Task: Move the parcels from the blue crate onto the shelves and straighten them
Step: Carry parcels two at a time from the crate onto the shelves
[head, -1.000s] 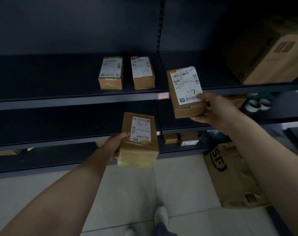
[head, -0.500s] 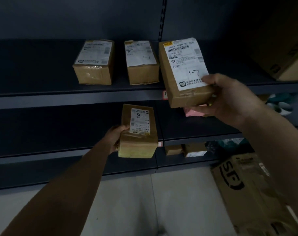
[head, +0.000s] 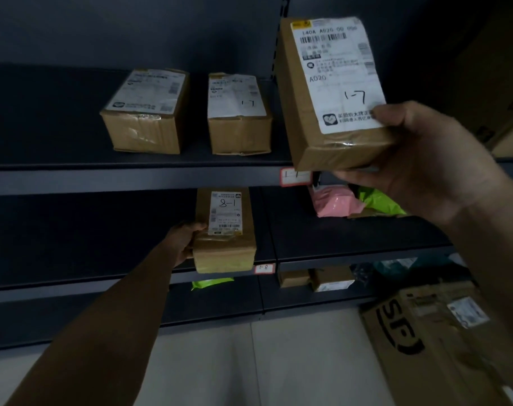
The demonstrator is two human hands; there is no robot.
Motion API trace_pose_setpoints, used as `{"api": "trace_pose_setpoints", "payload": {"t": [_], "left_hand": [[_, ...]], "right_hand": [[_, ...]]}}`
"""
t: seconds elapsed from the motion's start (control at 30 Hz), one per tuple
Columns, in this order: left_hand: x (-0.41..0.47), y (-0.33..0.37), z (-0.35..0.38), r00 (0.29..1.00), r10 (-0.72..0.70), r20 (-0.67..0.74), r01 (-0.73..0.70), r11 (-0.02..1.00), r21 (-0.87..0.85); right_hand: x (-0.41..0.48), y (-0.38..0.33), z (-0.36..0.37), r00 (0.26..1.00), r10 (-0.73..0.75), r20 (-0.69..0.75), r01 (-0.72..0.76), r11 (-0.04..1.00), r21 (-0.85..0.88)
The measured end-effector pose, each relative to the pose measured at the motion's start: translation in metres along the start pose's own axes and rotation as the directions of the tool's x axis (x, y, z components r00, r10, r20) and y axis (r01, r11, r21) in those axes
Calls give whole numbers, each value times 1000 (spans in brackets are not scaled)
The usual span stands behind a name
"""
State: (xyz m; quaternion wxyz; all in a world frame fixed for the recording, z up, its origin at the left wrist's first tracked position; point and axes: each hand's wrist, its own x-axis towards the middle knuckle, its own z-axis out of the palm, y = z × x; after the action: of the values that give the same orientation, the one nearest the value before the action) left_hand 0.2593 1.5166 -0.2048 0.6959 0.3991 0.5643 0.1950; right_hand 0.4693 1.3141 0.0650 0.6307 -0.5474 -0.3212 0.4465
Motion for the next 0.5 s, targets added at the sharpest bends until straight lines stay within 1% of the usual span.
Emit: {"api": "trace_pose_setpoints", "payload": {"t": [0.13,0.2,0.27,0.37,0.43,0.5], "left_hand": [[-25,13,0,999,33,-7,-32,999,36],[-51,23,0,998,64,-29,-58,985,160],[-86,34,-1,996,82,-29,-69,949,307],[-150,51,-4,997,41,62,-65,885,461],[-195,68,-10,991,20,129,-82,864,497],[-241,91,-20,986,37,163,-117,848,518]], "right_hand": [[-12,-14,10,999,23,-27,-23,1000,7],[-20,-26,19,999,36,-11,-36,999,4],[-27,-39,31,998,68,10,-69,998,17],[-37,-59,55,988,151,17,-152,987,43],[-40,-72,75,979,197,45,-198,980,12],[-42,-83,96,970,236,59,-235,972,-27]]}}
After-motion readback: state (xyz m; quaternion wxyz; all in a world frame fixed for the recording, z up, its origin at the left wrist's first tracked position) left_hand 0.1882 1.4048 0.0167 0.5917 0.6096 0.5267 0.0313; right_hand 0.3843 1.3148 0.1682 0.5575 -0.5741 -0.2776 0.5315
